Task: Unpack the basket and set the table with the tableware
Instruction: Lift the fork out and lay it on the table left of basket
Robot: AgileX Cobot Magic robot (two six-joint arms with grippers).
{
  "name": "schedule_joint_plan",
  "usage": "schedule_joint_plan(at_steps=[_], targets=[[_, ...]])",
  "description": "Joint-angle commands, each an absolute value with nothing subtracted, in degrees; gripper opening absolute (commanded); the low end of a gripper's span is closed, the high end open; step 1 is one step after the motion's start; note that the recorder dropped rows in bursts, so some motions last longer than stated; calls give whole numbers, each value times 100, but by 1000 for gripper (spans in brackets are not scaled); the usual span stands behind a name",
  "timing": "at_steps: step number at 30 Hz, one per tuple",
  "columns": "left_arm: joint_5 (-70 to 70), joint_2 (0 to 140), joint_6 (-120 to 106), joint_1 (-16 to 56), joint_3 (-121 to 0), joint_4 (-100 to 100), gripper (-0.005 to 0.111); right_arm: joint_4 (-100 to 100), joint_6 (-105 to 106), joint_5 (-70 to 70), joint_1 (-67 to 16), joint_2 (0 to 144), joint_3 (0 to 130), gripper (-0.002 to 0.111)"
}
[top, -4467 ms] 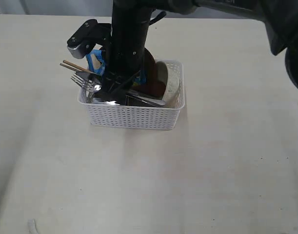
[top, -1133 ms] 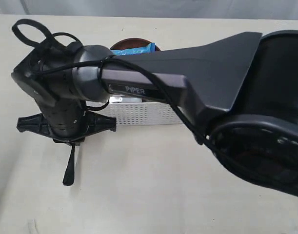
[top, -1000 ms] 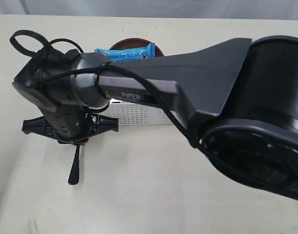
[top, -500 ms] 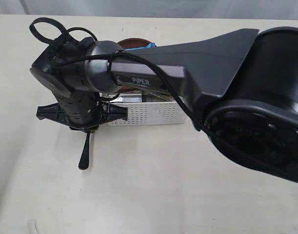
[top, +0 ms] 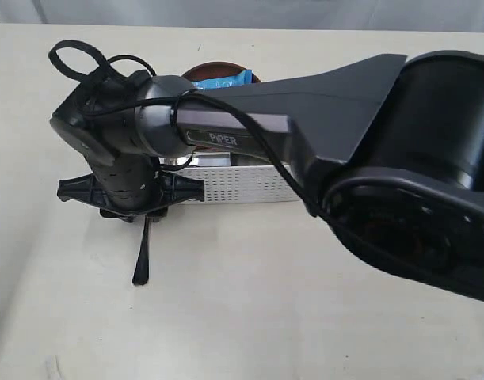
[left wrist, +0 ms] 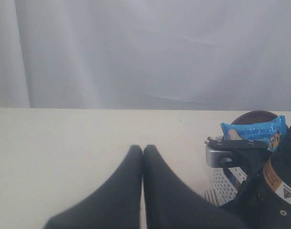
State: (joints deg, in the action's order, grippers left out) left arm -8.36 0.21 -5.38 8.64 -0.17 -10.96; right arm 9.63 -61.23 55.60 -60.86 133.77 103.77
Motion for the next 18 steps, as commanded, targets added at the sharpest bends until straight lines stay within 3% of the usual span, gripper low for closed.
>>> schedule_joint_plan(at_steps=[1, 18], targets=[[-798, 0, -557, 874, 0, -1118, 0, 939, -6020, 5595, -6081, 13387, 10383, 47], [-798, 0, -557, 874, 0, -1118, 0, 914, -3414, 6748, -6081, 11578, 10383, 46]])
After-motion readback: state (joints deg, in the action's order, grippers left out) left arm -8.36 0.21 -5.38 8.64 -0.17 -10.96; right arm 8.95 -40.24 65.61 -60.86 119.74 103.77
